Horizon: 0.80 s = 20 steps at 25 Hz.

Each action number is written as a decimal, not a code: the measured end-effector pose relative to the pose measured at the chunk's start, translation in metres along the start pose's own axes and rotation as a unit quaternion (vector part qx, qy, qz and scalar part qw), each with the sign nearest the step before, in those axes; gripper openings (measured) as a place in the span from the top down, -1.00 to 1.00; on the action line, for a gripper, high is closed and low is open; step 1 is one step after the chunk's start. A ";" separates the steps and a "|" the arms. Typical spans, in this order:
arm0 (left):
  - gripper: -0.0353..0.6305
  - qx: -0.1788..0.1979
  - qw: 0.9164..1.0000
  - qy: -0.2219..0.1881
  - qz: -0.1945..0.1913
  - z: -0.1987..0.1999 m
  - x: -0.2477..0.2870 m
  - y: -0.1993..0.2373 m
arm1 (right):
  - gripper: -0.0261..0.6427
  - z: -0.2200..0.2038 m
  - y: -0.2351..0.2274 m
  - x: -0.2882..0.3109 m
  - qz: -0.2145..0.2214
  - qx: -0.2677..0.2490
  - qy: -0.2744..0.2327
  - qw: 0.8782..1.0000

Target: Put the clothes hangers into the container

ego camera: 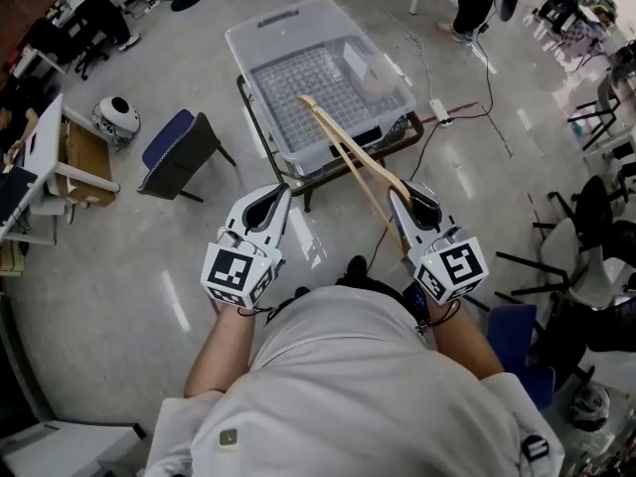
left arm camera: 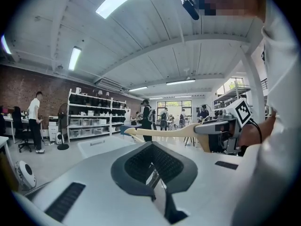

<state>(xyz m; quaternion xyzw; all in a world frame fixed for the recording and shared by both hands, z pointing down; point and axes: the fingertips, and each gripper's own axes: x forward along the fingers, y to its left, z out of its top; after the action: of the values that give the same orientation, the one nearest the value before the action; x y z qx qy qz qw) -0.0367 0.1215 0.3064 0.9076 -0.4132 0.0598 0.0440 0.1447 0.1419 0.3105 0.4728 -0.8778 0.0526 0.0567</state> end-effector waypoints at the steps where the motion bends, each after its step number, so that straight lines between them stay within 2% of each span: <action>1: 0.84 -0.002 1.000 0.002 0.002 0.000 0.009 -0.003 | 0.72 0.000 -0.010 0.000 0.002 0.000 0.001 1.000; 10: 0.84 0.005 1.000 0.014 0.011 0.005 0.074 -0.029 | 0.72 0.000 -0.079 -0.002 0.027 -0.002 0.007 1.000; 14: 0.84 0.006 1.000 0.017 0.022 0.010 0.088 -0.029 | 0.72 0.001 -0.097 0.000 0.034 0.003 0.006 0.999; 20: 0.84 0.006 0.999 0.033 0.019 0.004 0.101 -0.029 | 0.72 0.001 -0.109 0.007 0.037 0.018 0.011 0.999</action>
<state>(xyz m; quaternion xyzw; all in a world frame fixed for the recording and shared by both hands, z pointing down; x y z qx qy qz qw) 0.0513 0.0644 0.3161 0.8972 -0.4286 0.0930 0.0515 0.2316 0.0760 0.3146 0.4398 -0.8932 0.0753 0.0559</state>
